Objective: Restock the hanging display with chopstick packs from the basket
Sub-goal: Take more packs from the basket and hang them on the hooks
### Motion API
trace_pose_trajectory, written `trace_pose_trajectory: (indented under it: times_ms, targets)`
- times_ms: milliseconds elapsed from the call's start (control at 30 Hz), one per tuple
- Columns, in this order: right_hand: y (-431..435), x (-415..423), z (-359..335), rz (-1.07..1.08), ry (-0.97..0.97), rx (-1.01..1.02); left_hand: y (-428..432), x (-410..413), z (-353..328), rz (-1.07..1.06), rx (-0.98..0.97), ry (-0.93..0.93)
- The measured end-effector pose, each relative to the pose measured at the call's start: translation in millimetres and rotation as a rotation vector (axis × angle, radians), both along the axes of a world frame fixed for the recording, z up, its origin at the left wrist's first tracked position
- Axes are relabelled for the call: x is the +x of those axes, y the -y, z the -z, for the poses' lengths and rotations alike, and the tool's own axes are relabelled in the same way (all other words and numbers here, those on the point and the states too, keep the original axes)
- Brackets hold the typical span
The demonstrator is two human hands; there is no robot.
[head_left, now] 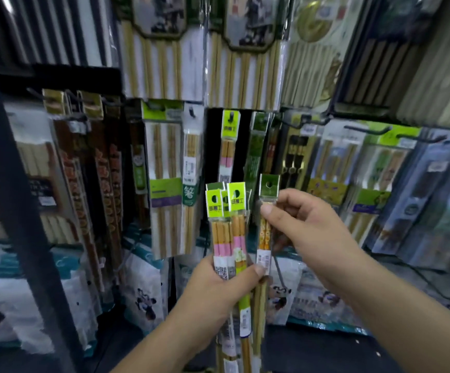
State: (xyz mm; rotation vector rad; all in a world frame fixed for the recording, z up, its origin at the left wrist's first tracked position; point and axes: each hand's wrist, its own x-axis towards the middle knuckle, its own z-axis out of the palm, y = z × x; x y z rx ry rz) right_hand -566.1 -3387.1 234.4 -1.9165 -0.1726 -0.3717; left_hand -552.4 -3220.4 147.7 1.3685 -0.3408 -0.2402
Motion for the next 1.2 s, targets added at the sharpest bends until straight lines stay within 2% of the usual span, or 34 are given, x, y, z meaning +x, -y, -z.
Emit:
trace_pose_trajectory:
  times_ms: [100, 233, 333, 567, 867, 1200]
  targets:
    - [-3, 11, -26, 0.043, 0.082, 0.066, -8, 14, -13, -0.114, 0.033, 0.041]
    - [-12, 27, -62, 0.083, 0.117, 0.089, -16, 20, -26, -0.082, -0.153, -0.008]
    - [-18, 39, -74, 0.116, 0.128, 0.073, -16, 23, -21, -0.156, -0.144, -0.036]
    - [-23, 48, -79, 0.206, 0.109, 0.107, -9, 14, -17, -0.142, -0.145, -0.048]
    - [-26, 54, -86, 0.216, 0.075, 0.051, -13, 16, -25, -0.142, -0.122, -0.017]
    - [-28, 62, -86, 0.278, 0.085, 0.038, -13, 22, -25, -0.139, -0.188, -0.01]
